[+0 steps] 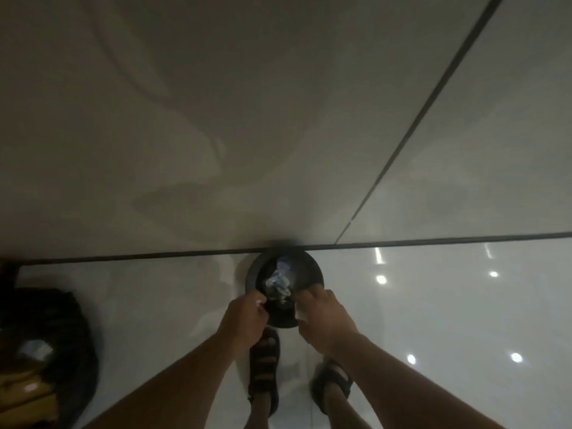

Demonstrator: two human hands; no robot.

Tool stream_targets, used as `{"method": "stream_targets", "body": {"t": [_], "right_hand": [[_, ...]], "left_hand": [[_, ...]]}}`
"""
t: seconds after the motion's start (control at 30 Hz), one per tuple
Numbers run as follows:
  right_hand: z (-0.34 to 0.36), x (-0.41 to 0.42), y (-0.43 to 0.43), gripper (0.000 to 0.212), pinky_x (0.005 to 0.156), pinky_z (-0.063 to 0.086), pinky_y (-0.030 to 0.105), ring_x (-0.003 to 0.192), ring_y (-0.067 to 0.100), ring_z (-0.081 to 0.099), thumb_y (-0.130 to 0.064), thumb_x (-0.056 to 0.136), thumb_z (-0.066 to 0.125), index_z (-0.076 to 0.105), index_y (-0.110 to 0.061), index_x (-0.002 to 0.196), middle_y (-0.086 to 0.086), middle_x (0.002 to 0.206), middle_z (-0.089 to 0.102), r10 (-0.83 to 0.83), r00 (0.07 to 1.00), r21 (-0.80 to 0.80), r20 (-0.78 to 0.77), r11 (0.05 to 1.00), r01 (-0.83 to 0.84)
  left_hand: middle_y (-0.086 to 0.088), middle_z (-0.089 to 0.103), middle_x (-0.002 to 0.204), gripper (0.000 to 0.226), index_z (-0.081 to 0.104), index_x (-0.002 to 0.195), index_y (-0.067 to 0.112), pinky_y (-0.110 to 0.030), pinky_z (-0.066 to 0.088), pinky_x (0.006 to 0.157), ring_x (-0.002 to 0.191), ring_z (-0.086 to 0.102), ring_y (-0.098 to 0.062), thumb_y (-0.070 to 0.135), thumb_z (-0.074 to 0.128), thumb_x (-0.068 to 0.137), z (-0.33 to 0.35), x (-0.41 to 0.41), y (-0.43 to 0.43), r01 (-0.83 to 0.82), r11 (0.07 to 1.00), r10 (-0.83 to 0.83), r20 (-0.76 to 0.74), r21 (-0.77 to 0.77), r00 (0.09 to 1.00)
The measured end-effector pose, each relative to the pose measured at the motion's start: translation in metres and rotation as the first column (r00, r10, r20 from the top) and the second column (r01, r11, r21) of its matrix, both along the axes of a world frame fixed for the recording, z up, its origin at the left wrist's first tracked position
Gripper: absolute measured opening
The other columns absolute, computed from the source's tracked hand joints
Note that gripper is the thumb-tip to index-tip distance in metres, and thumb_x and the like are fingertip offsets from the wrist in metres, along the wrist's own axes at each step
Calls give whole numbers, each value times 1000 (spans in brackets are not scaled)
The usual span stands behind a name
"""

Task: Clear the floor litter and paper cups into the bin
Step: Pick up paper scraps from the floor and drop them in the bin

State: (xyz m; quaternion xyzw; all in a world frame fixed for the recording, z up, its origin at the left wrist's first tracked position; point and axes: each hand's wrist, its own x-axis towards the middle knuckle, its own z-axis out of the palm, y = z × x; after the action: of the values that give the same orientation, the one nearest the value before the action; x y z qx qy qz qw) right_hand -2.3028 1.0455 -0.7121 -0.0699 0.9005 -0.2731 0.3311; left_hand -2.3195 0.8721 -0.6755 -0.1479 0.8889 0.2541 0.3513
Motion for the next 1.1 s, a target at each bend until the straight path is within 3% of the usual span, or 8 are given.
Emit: {"method": "stream_targets", "body": {"t": [0.17, 0.3, 0.47, 0.63, 0.83, 0.97, 1.1], "right_hand": [[-100, -18, -24, 57, 100, 43, 37, 121, 28, 41, -24, 90, 62, 38, -23, 141, 7, 135, 39, -77, 996, 11, 55, 997, 77], [-151, -13, -36, 61, 100, 43, 37, 120, 28, 42, -24, 88, 65, 37, -23, 143, 7, 133, 39, -120, 987, 27, 108, 993, 117], [-156, 9, -38, 68, 101, 46, 41, 122, 28, 42, -33, 86, 65, 32, -28, 146, 5, 138, 35, -212, 968, 26, 137, 977, 211], [-122, 26, -31, 63, 101, 46, 41, 123, 24, 41, -41, 86, 62, 35, -31, 143, 1, 139, 36, -279, 951, 55, 133, 960, 274], [-35, 35, -14, 63, 95, 46, 39, 126, 24, 41, -51, 83, 63, 35, -36, 138, -2, 142, 36, -408, 911, 87, 67, 912, 402], [54, 42, 11, 66, 100, 43, 38, 131, 22, 37, -54, 84, 62, 34, -37, 141, -3, 147, 33, -526, 850, 100, 1, 846, 524], [147, 71, 40, 71, 103, 42, 40, 137, 24, 30, -54, 86, 60, 29, -34, 147, 1, 153, 26, -552, 833, 188, -38, 815, 548]], "left_hand": [[-12, 61, 119, 28, 56, 122, 7, -27, 43, 91, 111, 56, -26, 13, 52, 96, -105, -27, -1, 129, 992, -129, 30, 6, 991], [-5, 58, 120, 42, 46, 134, 14, -20, 36, 79, 98, 51, -12, 14, 57, 93, -153, -26, -5, 167, 985, -170, 78, 43, 982], [-12, 47, 138, 62, 33, 145, 16, -27, 37, 90, 124, 48, -29, 16, 59, 89, -155, -23, -14, 195, 981, -192, 133, -9, 972], [-12, 49, 136, 55, 37, 141, 14, -24, 36, 85, 121, 49, -25, 15, 59, 90, -117, -28, -15, 265, 964, -267, 157, 35, 951], [-13, 43, 142, 62, 34, 145, 13, -31, 39, 100, 128, 44, -27, 17, 61, 89, -31, -40, 7, 404, 913, -407, 112, 49, 906], [-11, 46, 139, 61, 38, 143, 14, -37, 44, 102, 124, 49, -26, 18, 61, 86, 48, -33, 34, 543, 836, -547, 57, 73, 835], [-7, 40, 143, 61, 36, 143, 20, -41, 42, 103, 128, 43, -27, 32, 58, 87, 127, -17, 63, 701, 713, -701, -1, 7, 713]]}}
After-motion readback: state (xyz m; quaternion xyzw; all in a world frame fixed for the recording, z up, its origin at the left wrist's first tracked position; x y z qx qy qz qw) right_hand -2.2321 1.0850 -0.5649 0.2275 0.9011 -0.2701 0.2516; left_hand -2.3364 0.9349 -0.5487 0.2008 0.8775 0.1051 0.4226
